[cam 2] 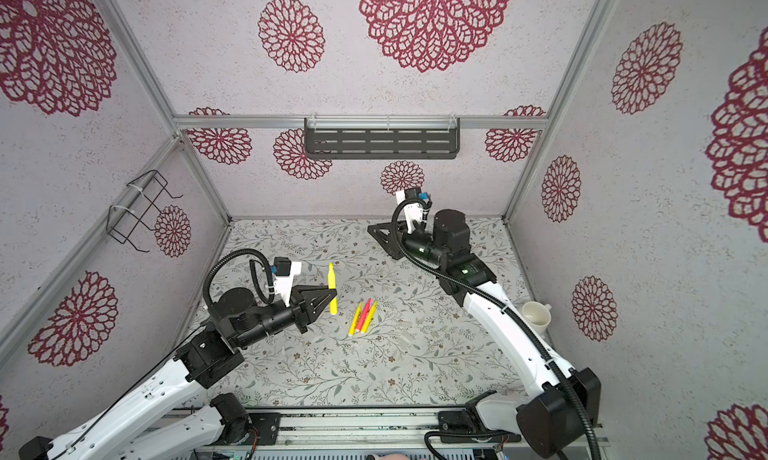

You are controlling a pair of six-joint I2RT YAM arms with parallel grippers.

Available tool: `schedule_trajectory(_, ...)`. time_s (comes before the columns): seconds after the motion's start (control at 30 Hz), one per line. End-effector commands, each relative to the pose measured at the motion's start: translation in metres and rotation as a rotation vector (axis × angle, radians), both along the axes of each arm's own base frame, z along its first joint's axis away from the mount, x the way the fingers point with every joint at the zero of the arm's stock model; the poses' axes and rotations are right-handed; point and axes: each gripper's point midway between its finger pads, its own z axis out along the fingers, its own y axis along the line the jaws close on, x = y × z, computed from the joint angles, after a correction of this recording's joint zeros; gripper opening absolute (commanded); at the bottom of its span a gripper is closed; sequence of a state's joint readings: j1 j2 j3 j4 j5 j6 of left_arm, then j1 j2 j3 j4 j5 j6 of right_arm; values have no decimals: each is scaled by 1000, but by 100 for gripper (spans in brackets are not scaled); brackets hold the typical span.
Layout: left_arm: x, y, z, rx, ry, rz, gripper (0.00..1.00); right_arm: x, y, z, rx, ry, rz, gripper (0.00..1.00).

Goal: Insert the pens into the pen caps
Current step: 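Lift the highlighter upright with the left gripper while the right raises the cap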

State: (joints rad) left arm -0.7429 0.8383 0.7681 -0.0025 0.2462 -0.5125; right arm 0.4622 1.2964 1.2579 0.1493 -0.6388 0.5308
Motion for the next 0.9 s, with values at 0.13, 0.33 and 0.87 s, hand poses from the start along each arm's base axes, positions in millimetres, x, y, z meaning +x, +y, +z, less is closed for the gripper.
schedule_trajectory(0.13,-8,-12,40,-98,-102,-106,0,-41,8,85,331,-130,323,24)
schedule_trajectory(0.33,-9,-18,54,-100,-129,-145,0,-59,14,91,322,-158,450,23)
schedule_trajectory(0.87,7,-28,36,-71,-68,-172,0,-44,10,69,279,-121,317,7)
